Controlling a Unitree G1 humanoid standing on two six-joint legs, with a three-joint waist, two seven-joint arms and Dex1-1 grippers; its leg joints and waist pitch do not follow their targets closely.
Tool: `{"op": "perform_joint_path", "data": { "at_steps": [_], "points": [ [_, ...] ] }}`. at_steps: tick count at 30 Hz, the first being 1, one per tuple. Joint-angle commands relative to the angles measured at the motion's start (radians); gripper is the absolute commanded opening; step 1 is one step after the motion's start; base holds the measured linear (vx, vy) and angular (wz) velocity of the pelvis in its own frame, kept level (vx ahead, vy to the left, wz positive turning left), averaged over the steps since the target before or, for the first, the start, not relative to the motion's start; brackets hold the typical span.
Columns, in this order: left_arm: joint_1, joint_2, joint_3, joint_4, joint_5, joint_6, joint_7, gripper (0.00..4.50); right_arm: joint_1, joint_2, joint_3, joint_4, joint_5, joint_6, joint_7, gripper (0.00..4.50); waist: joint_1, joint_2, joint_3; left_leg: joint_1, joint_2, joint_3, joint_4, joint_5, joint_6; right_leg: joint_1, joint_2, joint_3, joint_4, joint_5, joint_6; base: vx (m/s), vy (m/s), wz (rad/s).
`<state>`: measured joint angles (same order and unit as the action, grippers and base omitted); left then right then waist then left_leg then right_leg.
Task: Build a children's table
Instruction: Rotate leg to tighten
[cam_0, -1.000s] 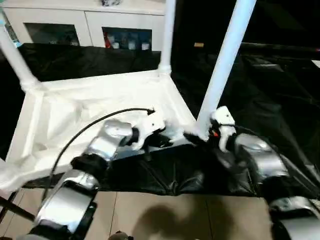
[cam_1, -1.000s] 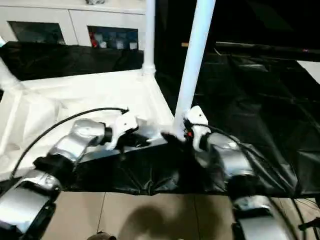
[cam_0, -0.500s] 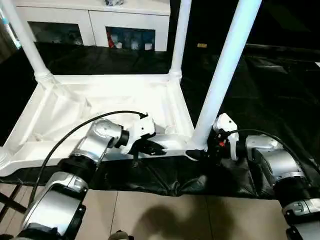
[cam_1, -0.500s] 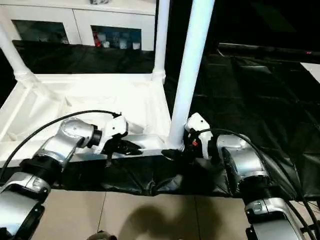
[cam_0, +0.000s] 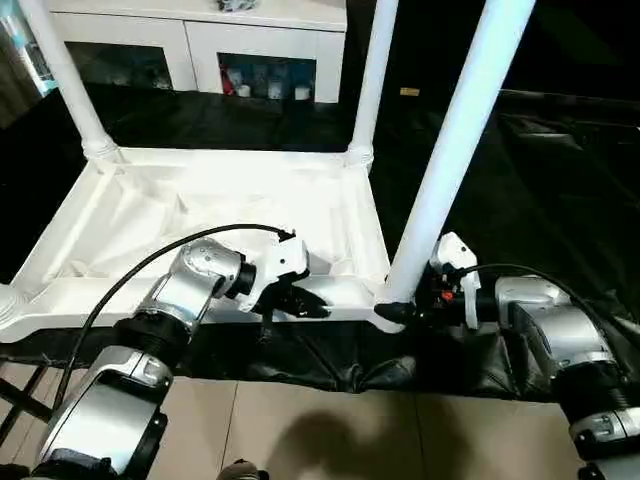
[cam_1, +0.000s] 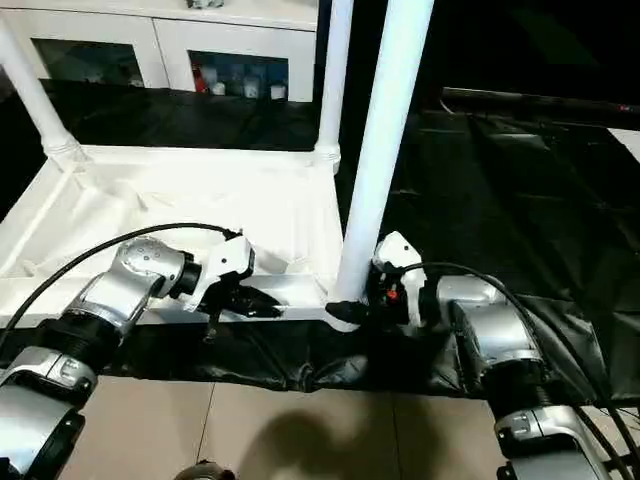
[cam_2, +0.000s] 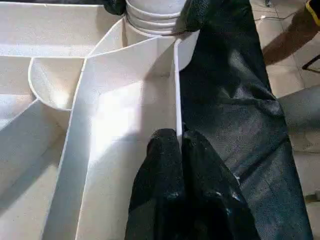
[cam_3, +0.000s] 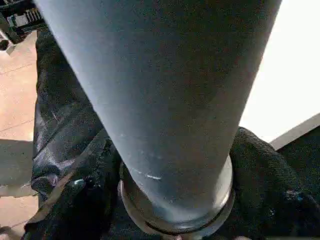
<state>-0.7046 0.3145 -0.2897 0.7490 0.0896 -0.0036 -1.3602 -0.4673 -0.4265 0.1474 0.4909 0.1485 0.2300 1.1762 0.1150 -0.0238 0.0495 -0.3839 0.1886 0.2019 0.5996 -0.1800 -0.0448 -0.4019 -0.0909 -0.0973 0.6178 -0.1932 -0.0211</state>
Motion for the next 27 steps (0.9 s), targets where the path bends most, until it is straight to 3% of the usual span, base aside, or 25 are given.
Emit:
{"op": "perform_joint_path", "data": {
  "at_steps": [1, 5, 7, 10, 16, 22, 26, 27],
  "points": [
    [0.001, -0.032, -0.038, -0.04, -0.02, -0.009, -0.037, 0.0, 0.005, 0.011, 0.034, -0.015, -0.003, 0.011, 0.013, 2.82, -0.003, -0.008, -0.068, 0.022, 0.06, -0.023, -0.066, -0.133, 0.072, 0.052, -0.078, 0.06, -0.064, -0.096, -0.239, 0.0, 0.0, 0.0],
    [0.002, -0.044, -0.027, -0.035, -0.019, -0.004, -0.004, 0.0, 0.014, 0.034, 0.02, -0.009, 0.002, 0.006, -0.022, 2.76, -0.002, -0.009, -0.068, 0.022, 0.06, -0.023, -0.065, -0.128, 0.073, 0.052, -0.079, 0.06, -0.063, -0.095, -0.237, 0.0, 0.0, 0.0],
    [-0.015, -0.073, -0.01, -0.01, -0.007, 0.017, 0.085, 0.0, 0.014, 0.092, -0.033, 0.016, 0.017, 0.0, -0.138, 2.74, -0.005, -0.012, -0.067, 0.023, 0.06, -0.022, -0.066, -0.133, 0.068, 0.05, -0.08, 0.061, -0.064, -0.103, -0.236, 0.0, 0.0, 0.0],
    [-0.037, -0.107, 0.01, 0.02, 0.0, 0.032, 0.172, 0.0, 0.009, 0.141, -0.071, 0.039, 0.021, -0.012, -0.243, 2.73, -0.013, -0.01, -0.064, 0.026, 0.058, -0.026, -0.071, -0.18, 0.033, 0.047, -0.082, 0.061, -0.076, -0.191, -0.218, 0.0, 0.0, 0.0],
    [-0.102, -0.226, 0.038, 0.103, 0.026, 0.066, 0.417, 0.0, -0.056, 0.297, -0.186, 0.176, 0.013, -0.06, -0.638, 2.72, -0.024, -0.009, -0.066, 0.027, 0.054, -0.026, -0.071, -0.172, 0.011, 0.046, -0.082, 0.064, -0.077, -0.181, -0.213, 0.0, 0.0, 0.0],
    [-0.131, -0.325, 0.056, 0.137, 0.036, 0.085, 0.579, 0.0, -0.137, 0.407, -0.259, 0.285, 0.011, -0.094, -0.887, 2.72, -0.032, -0.006, -0.071, 0.022, 0.053, -0.025, -0.068, -0.123, 0.039, 0.051, -0.078, 0.063, -0.065, -0.075, -0.229, 0.0, 0.0, 0.0],
    [-0.128, -0.354, 0.055, 0.14, 0.035, 0.061, 0.596, 0.0, -0.166, 0.44, -0.24, 0.319, -0.023, -0.158, -0.909, 2.72, -0.028, -0.007, -0.072, 0.023, 0.051, -0.023, -0.067, -0.108, 0.06, 0.054, -0.078, 0.061, -0.065, -0.052, -0.232, 0.0, 0.0, 0.0],
    [-0.128, -0.354, 0.055, 0.14, 0.035, 0.059, 0.594, 0.0, -0.169, 0.441, -0.238, 0.325, -0.026, -0.167, -0.906, 3.07, -0.029, -0.008, -0.071, 0.022, 0.051, -0.023, -0.067, -0.111, 0.067, 0.055, -0.078, 0.061, -0.066, -0.052, -0.231, 0.0, 0.0, 0.0]
  ]
}}
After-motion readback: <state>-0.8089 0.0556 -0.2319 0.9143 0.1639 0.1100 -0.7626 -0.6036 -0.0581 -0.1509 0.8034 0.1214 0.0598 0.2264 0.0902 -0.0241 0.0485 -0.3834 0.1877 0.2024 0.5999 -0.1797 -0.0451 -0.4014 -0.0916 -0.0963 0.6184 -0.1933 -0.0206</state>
